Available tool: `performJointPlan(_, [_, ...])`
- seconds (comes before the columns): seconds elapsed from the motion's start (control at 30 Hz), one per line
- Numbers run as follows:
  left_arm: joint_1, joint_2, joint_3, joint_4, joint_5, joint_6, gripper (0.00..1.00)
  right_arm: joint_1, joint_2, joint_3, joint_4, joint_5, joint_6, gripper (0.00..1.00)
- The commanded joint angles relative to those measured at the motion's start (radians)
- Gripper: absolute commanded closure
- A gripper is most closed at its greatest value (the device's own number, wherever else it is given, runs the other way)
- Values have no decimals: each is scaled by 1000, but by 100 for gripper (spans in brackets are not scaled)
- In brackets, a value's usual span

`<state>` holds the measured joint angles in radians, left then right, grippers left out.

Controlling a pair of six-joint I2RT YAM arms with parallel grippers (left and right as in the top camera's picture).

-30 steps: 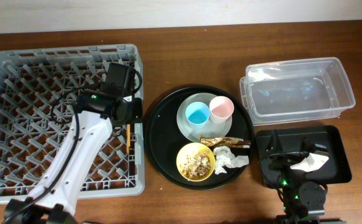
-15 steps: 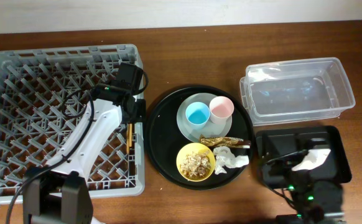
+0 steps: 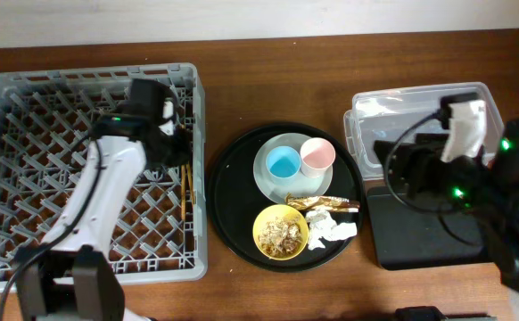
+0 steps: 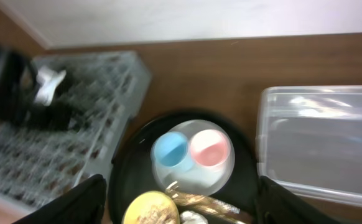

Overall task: Sort waste into correct bins and load items into the dishwasher rack
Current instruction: 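Reach the right gripper to the plate and grasp the blue cup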

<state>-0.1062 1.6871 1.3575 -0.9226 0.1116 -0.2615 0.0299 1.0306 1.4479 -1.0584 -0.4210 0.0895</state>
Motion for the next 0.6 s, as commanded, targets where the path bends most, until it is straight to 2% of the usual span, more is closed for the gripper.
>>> performJointPlan(0.0, [64, -126, 62, -21, 244, 6, 55, 117, 132, 10, -50, -16, -68, 29])
performJointPlan(0.07, [75, -169, 62, -33, 243, 6, 25, 235, 219, 10, -55, 71, -84, 31])
performJointPlan(0.1, [81, -192, 62, -42, 244, 6, 18, 300, 264, 10, -48, 123, -86, 31])
performJointPlan(0.2, [90, -235, 62, -82, 239, 6, 17, 448, 386, 10, -24, 277, -85, 32])
performJointPlan(0.3, [90, -249, 62, -122, 202, 11, 17, 534, 502, 10, 20, 335, -85, 34])
performJointPlan(0.57, [90, -249, 62, -166, 153, 24, 20, 565, 751, 10, 152, 385, -86, 43])
